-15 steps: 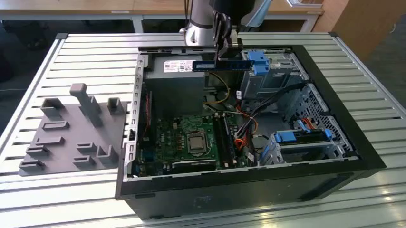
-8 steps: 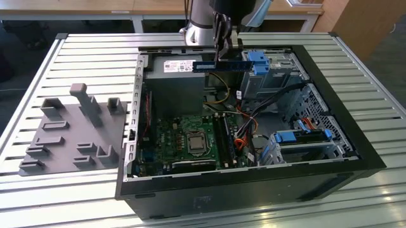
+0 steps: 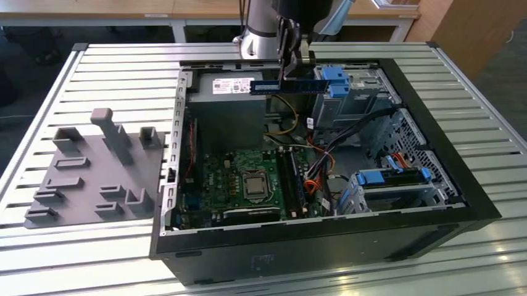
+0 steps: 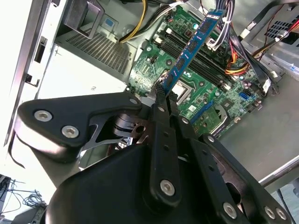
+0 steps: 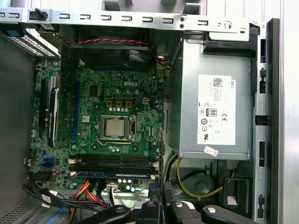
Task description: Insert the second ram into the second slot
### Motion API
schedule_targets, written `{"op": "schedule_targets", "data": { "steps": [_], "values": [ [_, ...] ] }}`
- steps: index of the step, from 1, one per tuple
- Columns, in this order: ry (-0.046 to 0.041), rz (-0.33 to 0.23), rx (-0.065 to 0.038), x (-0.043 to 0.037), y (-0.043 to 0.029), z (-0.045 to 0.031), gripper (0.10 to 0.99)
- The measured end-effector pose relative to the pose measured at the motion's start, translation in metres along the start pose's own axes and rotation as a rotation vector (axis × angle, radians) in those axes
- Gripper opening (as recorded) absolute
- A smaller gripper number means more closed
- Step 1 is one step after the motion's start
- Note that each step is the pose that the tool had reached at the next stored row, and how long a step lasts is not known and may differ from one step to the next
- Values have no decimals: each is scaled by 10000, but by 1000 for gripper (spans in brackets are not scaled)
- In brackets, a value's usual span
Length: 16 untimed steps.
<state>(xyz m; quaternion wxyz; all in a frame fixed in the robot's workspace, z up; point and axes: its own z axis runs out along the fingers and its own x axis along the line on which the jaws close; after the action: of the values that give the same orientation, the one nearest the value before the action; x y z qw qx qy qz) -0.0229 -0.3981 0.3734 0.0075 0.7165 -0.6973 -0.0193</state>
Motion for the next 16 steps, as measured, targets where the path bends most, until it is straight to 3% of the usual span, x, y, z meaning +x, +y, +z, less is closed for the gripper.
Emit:
{"op": "schedule_targets", "data": {
  "steps": [16],
  "values": [
    [-1, 0, 1, 56, 2, -1, 137]
  ]
}}
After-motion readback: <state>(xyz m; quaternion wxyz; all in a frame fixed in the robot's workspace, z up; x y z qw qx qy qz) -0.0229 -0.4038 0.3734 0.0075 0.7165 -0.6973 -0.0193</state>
